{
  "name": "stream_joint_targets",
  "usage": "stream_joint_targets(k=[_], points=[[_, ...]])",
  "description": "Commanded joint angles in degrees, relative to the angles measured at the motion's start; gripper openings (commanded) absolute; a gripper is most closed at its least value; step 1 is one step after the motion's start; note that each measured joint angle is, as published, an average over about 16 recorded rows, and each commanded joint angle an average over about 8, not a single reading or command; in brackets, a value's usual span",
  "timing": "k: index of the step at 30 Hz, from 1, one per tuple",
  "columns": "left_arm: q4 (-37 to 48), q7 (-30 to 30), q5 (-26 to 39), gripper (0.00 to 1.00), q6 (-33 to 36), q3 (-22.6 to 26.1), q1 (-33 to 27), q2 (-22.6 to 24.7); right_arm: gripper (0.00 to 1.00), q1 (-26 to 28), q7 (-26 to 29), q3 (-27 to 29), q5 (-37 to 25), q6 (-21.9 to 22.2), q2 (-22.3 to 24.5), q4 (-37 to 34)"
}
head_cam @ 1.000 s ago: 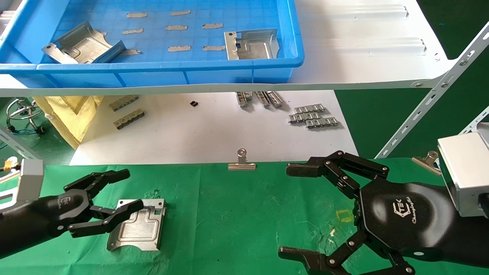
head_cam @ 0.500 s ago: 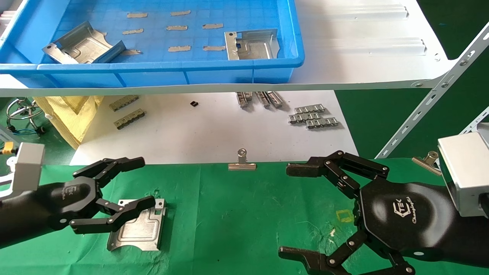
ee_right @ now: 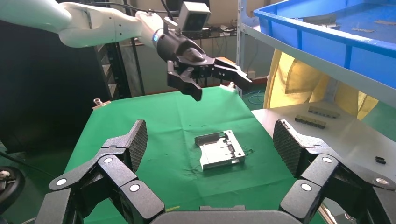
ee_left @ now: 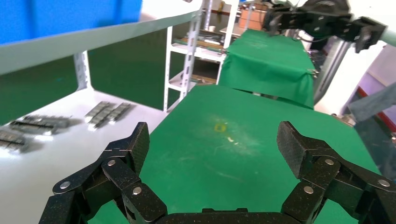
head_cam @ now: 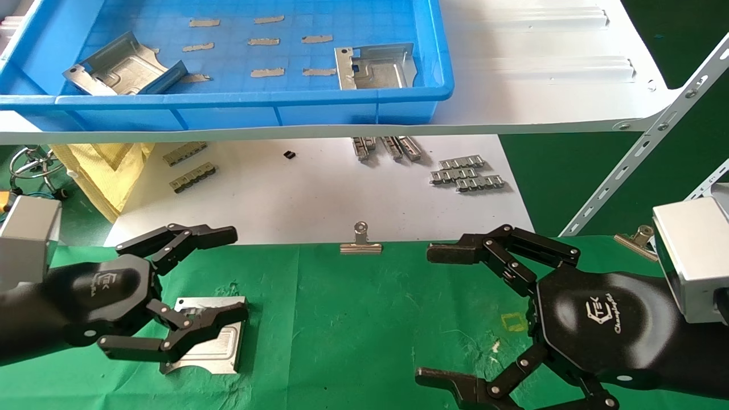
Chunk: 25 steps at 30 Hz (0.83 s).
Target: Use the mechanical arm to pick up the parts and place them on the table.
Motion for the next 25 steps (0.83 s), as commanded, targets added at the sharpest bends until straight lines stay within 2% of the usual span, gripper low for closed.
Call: stream_joint_targets(k=[1,17,25], points=[[-2.1,-1.0,0.2,1.0,-0.2,-0.8,0.3,-0.2,1.0,0.0,0.0,0.0,0.0,0.0,0.0,0.0],[-18.7,-8.9,2.1,1.0,-1.8,-7.1,2.7,-2.1,1.0,0.0,0.0,0.0,0.0,0.0,0.0,0.0],[-23.8,-11.1,2.6,1.0,-2.3,-9.0,3.4,-2.6,1.0,0.0,0.0,0.0,0.0,0.0,0.0,0.0]])
